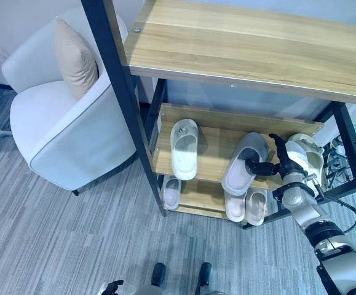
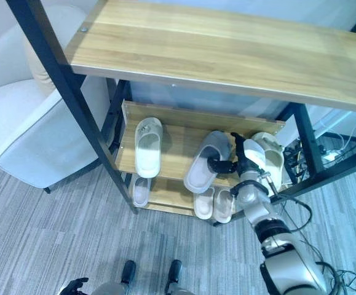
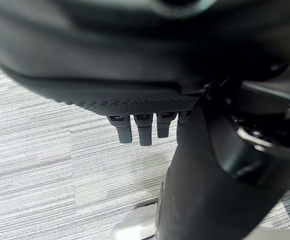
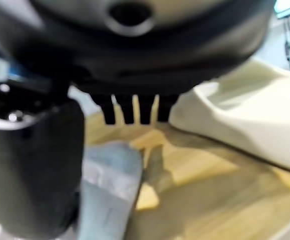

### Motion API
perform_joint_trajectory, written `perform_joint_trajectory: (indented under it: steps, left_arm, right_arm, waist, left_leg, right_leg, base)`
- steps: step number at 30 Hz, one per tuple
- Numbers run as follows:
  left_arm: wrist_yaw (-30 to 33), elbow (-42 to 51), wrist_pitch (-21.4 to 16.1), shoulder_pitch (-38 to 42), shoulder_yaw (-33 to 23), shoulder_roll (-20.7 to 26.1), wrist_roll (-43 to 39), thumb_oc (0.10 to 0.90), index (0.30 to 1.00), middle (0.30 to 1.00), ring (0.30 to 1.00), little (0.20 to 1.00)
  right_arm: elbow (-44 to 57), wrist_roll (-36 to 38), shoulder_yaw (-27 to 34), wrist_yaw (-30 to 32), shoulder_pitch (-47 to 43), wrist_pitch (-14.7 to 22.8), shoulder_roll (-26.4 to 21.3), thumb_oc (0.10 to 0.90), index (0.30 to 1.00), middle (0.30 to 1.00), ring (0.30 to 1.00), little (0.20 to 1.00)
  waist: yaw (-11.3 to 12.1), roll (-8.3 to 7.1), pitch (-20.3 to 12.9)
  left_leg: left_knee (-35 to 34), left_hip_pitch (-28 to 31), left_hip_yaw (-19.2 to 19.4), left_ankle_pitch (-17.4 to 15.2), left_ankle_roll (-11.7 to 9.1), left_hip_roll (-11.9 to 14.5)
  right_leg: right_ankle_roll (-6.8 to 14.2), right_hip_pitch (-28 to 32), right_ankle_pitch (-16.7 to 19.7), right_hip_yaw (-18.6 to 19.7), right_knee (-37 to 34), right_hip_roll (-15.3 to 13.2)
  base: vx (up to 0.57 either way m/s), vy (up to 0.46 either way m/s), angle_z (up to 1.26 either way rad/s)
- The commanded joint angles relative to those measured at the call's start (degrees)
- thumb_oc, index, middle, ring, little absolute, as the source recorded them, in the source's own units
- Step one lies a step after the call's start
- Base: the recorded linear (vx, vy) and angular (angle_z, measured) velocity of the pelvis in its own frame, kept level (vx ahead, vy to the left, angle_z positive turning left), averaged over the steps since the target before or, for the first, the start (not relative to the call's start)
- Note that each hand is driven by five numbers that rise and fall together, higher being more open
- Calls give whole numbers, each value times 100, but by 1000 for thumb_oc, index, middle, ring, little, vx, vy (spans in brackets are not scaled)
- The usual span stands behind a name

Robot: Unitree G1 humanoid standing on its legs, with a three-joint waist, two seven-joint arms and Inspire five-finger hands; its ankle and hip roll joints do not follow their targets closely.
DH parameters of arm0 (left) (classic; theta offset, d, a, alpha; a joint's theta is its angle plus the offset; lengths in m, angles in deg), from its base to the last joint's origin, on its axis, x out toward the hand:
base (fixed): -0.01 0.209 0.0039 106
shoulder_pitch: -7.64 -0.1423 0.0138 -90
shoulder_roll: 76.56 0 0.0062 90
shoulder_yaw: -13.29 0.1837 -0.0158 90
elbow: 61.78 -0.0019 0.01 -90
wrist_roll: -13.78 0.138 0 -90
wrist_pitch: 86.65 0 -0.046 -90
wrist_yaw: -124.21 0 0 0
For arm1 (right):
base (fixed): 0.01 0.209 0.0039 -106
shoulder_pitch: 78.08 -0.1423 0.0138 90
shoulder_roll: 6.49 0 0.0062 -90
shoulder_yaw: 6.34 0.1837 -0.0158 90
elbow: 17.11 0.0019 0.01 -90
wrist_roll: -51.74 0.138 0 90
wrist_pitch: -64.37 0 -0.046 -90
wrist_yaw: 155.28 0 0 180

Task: Arrange the slippers neatly on the shoe rack.

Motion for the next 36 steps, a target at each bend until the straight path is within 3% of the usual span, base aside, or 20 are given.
perform_joint_trajectory:
  steps: [1, 2, 10, 17, 22, 30, 34, 36]
  left_arm:
    - [68, -340, -121, 113, 229, -195, -178, 800, 900, 900, 900, 900]
    - [65, -355, -113, 99, 222, -198, -192, 800, 900, 900, 900, 900]
    - [71, -396, -67, 99, 144, -243, -164, 800, 900, 900, 900, 900]
    - [87, -372, -30, 50, -100, -215, 130, 800, 900, 900, 900, 900]
    - [52, -318, -9, -13, -239, -245, 336, 800, 900, 900, 900, 900]
    - [-102, -297, 43, 0, -386, -238, 428, 800, 900, 900, 900, 900]
    - [-110, -232, 47, 18, -436, -218, 399, 800, 900, 900, 900, 900]
    - [-92, -99, 10, 23, -420, -193, 309, 800, 900, 900, 900, 900]
  right_arm:
    - [-117, 281, -12, 211, -751, 188, -173, 489, 434, 434, 434, 434]
    - [-118, 295, -39, 209, -771, 193, -168, 400, 300, 300, 300, 300]
    - [731, 402, 415, 463, -264, 293, -122, 400, 300, 300, 300, 300]
    - [2704, 87, 1658, 725, 1252, 471, -91, 400, 300, 300, 300, 300]
    - [4216, -229, 1940, 406, 2223, 689, 192, 400, 300, 300, 300, 300]
    - [5338, 560, 1325, -863, 3482, 1045, 774, 400, 300, 300, 300, 300]
    - [5247, 602, 1194, -1023, 3703, 1005, 862, 400, 300, 300, 300, 300]
    - [5139, 716, 1122, -1081, 3777, 996, 923, 400, 300, 300, 300, 300]
  waist:
    - [72, -253, -161]
    - [72, -254, -165]
    - [40, -244, -183]
    - [-62, -192, -250]
    - [-159, -157, -257]
    - [-424, -118, -329]
    - [-512, -88, -313]
    - [-539, -95, -187]
  left_leg:
    - [9, -174, -17, -214, -124, -144]
    - [9, -176, -10, -214, -125, -147]
    - [9, -117, -11, -260, -121, -137]
    - [9, 91, -20, -375, -104, -119]
    - [9, 254, 27, -440, -83, -101]
    - [9, 585, 178, -568, -29, -71]
    - [122, 712, 253, -559, -9, -53]
    - [525, 702, 312, -768, -22, -34]
  right_leg:
    - [498, 547, -798, 257, 31, -126]
    - [500, 542, -794, 257, 31, -126]
    - [493, 590, -827, 249, 31, -133]
    - [483, 769, -887, 210, 31, -137]
    - [463, 894, -915, 243, 31, -128]
    - [407, 1158, -995, 393, 31, -101]
    - [347, 1253, -1017, 458, 123, -108]
    - [292, 1329, -1135, 481, 311, -112]
  base:
    - [0, 0, 0]
    - [0, 0, 0]
    - [2, 2, 0]
    - [21, -5, 4]
    - [4, -3, -1]
    - [5, -17, -11]
    - [10, -3, -14]
    - [18, -40, -7]
